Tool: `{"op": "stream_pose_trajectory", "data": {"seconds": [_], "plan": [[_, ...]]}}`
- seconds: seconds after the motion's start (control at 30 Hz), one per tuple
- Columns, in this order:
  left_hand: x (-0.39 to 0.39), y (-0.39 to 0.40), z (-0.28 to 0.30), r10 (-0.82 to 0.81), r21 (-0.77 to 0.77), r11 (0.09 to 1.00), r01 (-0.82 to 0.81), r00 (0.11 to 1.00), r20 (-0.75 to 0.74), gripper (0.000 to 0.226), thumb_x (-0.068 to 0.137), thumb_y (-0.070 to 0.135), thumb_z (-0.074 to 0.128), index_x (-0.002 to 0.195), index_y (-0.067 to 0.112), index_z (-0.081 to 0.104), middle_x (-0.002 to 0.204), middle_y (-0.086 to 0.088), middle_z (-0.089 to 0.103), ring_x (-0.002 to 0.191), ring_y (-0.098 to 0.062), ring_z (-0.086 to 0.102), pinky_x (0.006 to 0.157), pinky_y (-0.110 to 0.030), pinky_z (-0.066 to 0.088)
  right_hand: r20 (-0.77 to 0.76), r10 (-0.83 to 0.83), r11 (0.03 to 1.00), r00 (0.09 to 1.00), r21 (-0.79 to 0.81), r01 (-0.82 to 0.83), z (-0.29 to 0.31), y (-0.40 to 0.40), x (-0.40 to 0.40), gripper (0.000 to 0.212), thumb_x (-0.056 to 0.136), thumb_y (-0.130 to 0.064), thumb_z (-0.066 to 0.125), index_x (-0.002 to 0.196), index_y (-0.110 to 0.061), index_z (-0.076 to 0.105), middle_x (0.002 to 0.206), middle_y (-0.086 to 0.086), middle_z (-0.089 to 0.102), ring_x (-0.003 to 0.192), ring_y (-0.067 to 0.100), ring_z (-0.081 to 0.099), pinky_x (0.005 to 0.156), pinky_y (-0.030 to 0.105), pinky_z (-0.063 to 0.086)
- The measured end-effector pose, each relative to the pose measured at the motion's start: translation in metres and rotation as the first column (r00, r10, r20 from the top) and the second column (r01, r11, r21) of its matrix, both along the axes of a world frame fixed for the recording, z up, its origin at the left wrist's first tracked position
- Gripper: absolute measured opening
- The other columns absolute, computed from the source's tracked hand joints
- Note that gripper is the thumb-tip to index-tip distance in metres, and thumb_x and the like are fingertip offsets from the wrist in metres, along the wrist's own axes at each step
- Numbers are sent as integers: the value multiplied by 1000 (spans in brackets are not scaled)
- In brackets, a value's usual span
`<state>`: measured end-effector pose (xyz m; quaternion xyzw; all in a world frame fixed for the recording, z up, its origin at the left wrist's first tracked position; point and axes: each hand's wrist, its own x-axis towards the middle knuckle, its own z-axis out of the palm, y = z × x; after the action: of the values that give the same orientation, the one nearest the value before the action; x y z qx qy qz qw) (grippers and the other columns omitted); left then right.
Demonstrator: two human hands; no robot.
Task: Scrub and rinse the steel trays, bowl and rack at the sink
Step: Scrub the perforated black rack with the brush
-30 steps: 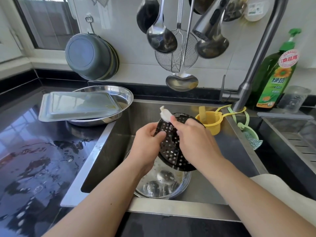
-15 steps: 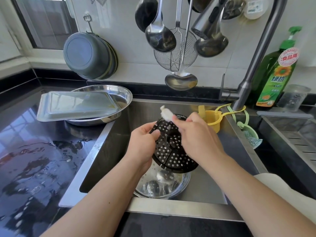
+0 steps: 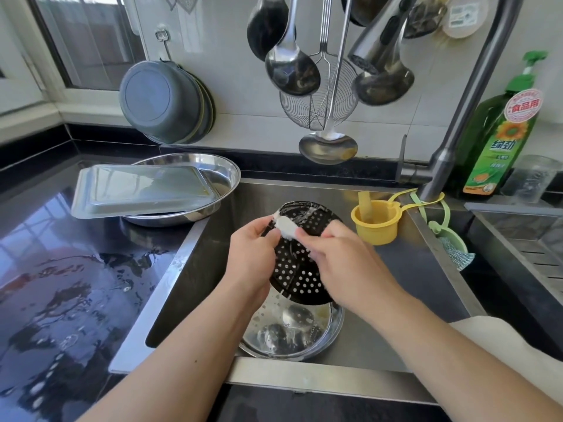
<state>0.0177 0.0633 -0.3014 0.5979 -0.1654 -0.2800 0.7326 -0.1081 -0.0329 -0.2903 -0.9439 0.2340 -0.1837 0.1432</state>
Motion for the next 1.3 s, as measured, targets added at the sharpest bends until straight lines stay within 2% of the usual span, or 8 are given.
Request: {"op": "stream_pose_trajectory", "data": {"seconds": [0.27, 0.4, 0.53, 0.7, 0.83, 1.0, 1.13, 1.3], "plan": [[-2, 1, 1, -39, -27, 999, 38, 999, -20, 32, 104, -5, 48, 114, 9, 75, 104, -14, 79, 103, -31, 76, 90, -45, 60, 2, 24, 999, 1000, -23, -24, 0, 3, 0, 47, 106, -27, 48, 146, -52, 45, 94, -7, 42, 79, 18, 53, 67, 43, 53], [-4, 0, 3, -44, -14, 999, 44, 999, -10, 38, 104, -7, 44, 115, 11, 75, 105, -11, 79, 104, -29, 76, 92, -46, 61, -8, -207, 976, 978, -65, 206, 5, -27, 1, 50, 106, -22, 44, 150, -45, 42, 96, -4, 41, 81, 19, 52, 69, 40, 53], [-3, 0, 3, -41, -14, 999, 40, 999, -19, 35, 103, -7, 46, 109, 10, 76, 103, -14, 79, 102, -31, 76, 96, -51, 59, 19, 34, 998, 999, 45, -35, -3, 1, 2, 50, 104, -22, 50, 146, -49, 46, 93, -5, 44, 84, 21, 53, 74, 44, 52], [-4, 0, 3, -31, 2, 1000, 31, 999, -22, 37, 104, -6, 44, 113, 13, 74, 104, -11, 80, 104, -30, 75, 94, -49, 60, -25, -200, 980, 980, -23, 199, 4, -30, 3, 49, 106, -23, 45, 149, -46, 43, 96, -2, 43, 84, 23, 53, 74, 44, 53], [-3, 0, 1, -31, 20, 999, 31, 999, -9, 32, 103, -5, 48, 111, 9, 76, 102, -14, 79, 103, -33, 75, 96, -52, 59, -44, 52, 997, 998, 54, -50, -1, 3, -1, 53, 106, -25, 47, 149, -54, 37, 97, -7, 42, 85, 19, 53, 75, 44, 52], [-3, 0, 1, -42, 18, 999, 43, 999, -2, 38, 104, -7, 43, 114, 13, 75, 105, -11, 79, 106, -31, 75, 94, -49, 60, -9, -156, 988, 988, -12, 156, 5, -30, 0, 54, 105, -20, 47, 151, -47, 39, 101, -3, 44, 86, 21, 54, 76, 45, 54], [-6, -2, -1, -66, 30, 997, 65, 996, 60, 38, 104, -5, 45, 113, 14, 77, 106, -12, 79, 106, -32, 75, 97, -52, 58, 108, 23, 999, 994, 27, -26, 0, 0, 1, 52, 103, -18, 54, 146, -46, 47, 95, -8, 44, 81, 17, 53, 72, 41, 53], [-5, -4, -1, -22, 34, 999, 20, 997, 70, 37, 104, -4, 47, 111, 17, 77, 104, -7, 80, 104, -28, 75, 95, -53, 59, 82, -200, 980, 976, -7, 201, 7, -27, 3, 54, 104, -18, 51, 151, -43, 42, 100, -5, 42, 81, 17, 52, 70, 39, 53]]}}
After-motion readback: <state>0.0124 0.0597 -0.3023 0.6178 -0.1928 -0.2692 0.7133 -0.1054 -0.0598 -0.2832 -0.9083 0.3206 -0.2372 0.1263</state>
